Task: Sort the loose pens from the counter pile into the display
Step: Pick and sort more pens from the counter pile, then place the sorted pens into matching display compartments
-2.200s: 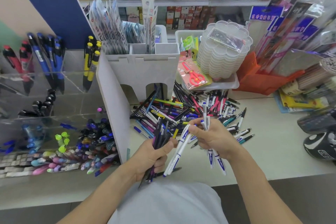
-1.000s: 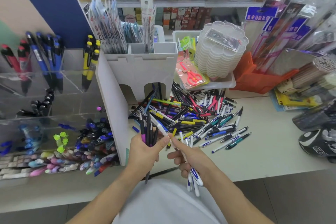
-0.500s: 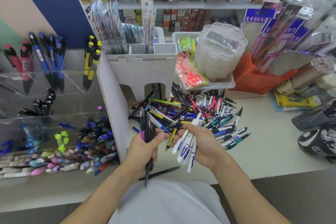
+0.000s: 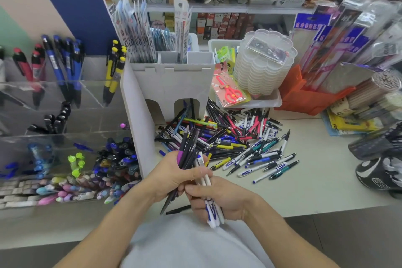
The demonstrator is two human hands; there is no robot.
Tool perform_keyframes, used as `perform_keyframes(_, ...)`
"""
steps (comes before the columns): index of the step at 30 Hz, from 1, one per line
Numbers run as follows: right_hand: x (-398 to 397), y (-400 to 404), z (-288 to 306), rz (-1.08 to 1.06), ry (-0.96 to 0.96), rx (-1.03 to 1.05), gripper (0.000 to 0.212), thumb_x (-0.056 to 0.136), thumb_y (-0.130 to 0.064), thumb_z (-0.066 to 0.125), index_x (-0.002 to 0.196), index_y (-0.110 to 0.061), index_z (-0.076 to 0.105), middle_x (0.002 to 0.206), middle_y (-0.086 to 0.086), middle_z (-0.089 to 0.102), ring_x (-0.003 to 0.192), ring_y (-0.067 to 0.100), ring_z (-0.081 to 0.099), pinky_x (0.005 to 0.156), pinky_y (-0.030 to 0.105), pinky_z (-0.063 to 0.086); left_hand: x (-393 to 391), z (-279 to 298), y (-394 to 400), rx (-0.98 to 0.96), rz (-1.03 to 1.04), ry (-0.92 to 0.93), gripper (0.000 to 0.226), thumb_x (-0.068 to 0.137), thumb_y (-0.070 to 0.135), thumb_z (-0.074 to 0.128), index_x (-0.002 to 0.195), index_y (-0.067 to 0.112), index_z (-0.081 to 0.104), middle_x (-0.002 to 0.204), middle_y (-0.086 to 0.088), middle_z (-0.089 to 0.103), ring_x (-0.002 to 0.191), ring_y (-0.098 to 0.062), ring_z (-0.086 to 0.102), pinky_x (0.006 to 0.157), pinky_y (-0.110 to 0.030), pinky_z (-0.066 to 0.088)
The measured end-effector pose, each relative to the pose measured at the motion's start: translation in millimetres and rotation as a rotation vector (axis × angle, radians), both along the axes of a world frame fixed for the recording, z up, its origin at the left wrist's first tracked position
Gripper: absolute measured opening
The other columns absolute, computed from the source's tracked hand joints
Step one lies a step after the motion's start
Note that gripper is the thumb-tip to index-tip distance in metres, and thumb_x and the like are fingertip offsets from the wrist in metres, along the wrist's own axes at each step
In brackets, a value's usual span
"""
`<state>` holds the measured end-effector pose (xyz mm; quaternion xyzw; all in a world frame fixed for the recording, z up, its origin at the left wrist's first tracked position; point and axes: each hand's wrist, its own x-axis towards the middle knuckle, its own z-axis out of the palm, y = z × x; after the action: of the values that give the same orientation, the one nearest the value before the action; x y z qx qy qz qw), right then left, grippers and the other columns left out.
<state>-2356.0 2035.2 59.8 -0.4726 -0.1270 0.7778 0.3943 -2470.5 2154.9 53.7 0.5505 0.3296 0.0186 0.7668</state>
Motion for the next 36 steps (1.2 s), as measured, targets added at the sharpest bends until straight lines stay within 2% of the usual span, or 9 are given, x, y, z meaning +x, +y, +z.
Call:
perform_keyframes(5,18,8,18,0.172,-0.122,0.132,0.021,0.095,-0.022,0.064,0.107,-0.007,0.055,0.071,0.002,0.056,0.053,0.014,0.053,0.054,0.023,0.047,-6,18,-4,0.195,0.180,-0.096,0.021,0.092,0.024,0.071,0.086,0.004,0.071,0.045,-0.008,0.046,0.038,-0.019,0.036,0.043,-0.023,0.036)
perform_keyframes(8,26,6,26,0.103,-0.166,0.179,0.042,0.090,-0.034,0.073,0.115,-0.006,0.054,0.084,0.006,0.063,0.053,0.019,0.060,0.055,0.028,0.048,-14,37,-7,0.213,0.467,-0.227,0.019,0.089,0.028,0.074,0.085,0.010,0.070,0.045,-0.007,0.042,0.038,-0.021,0.036,0.044,-0.025,0.038)
perform_keyframes(11,8,14,45,-0.213,-0.087,0.115,0.046,0.093,-0.036,0.068,0.125,-0.004,0.061,0.088,0.009,0.065,0.051,0.014,0.056,0.044,0.022,0.047,-22,57,-9,0.293,0.724,-0.332,0.018,0.089,0.021,0.068,0.088,0.003,0.065,0.046,-0.004,0.046,0.038,-0.019,0.039,0.042,-0.026,0.039)
perform_keyframes(16,-39,53,79,-0.618,-0.043,-0.042,0.037,0.091,-0.041,0.065,0.100,-0.005,0.068,0.079,0.014,0.068,0.051,0.017,0.053,0.045,0.022,0.044,-41,67,-19,0.378,0.936,-0.436,0.015,0.091,0.020,0.068,0.088,0.006,0.065,0.050,-0.002,0.049,0.039,-0.021,0.039,0.045,-0.026,0.038)
perform_keyframes(21,-71,83,96,-0.423,-0.303,0.099,0.034,0.102,-0.032,0.054,0.107,0.001,0.060,0.066,0.010,0.062,0.040,0.017,0.049,0.034,0.020,0.034,-78,83,-6,0.465,1.062,-0.519,0.013,0.091,0.018,0.063,0.081,0.026,0.066,0.057,-0.017,0.049,0.039,-0.020,0.037,0.043,-0.028,0.037)
perform_keyframes(24,-92,99,105,-0.362,-0.300,0.152,0.022,0.102,-0.027,0.055,0.094,-0.007,0.060,0.058,0.005,0.057,0.038,0.014,0.046,0.032,0.020,0.033,-101,87,7,0.504,1.134,-0.525,0.011,0.091,0.024,0.062,0.082,0.028,0.068,0.054,-0.009,0.052,0.039,-0.018,0.039,0.044,-0.030,0.038)
perform_keyframes(26,-109,112,105,-0.413,-0.315,0.187,0.018,0.101,-0.023,0.058,0.087,-0.011,0.058,0.057,0.006,0.054,0.038,0.014,0.042,0.032,0.020,0.030,-115,86,17,0.506,1.144,-0.496,0.010,0.093,0.025,0.063,0.087,0.029,0.070,0.064,-0.021,0.059,0.041,-0.019,0.041,0.047,-0.035,0.038)
perform_keyframes(30,-134,145,109,-0.484,-0.567,0.380,0.016,0.098,-0.019,0.063,0.086,-0.008,0.061,0.050,0.010,0.053,0.035,0.016,0.042,0.036,0.022,0.033,-152,84,43,0.451,1.139,-0.394,0.017,0.092,0.028,0.063,0.109,0.028,0.068,0.066,-0.023,0.061,0.043,-0.023,0.044,0.049,-0.034,0.044)
perform_keyframes(36,-162,222,131,-0.545,-0.969,0.949,0.017,0.094,-0.010,0.070,0.081,-0.016,0.062,0.059,-0.004,0.063,0.043,0.015,0.059,0.041,0.025,0.044,-207,69,72,0.259,1.222,-0.347,0.016,0.089,0.029,0.063,0.076,0.019,0.065,0.068,-0.009,0.058,0.042,-0.014,0.042,0.045,-0.028,0.041)
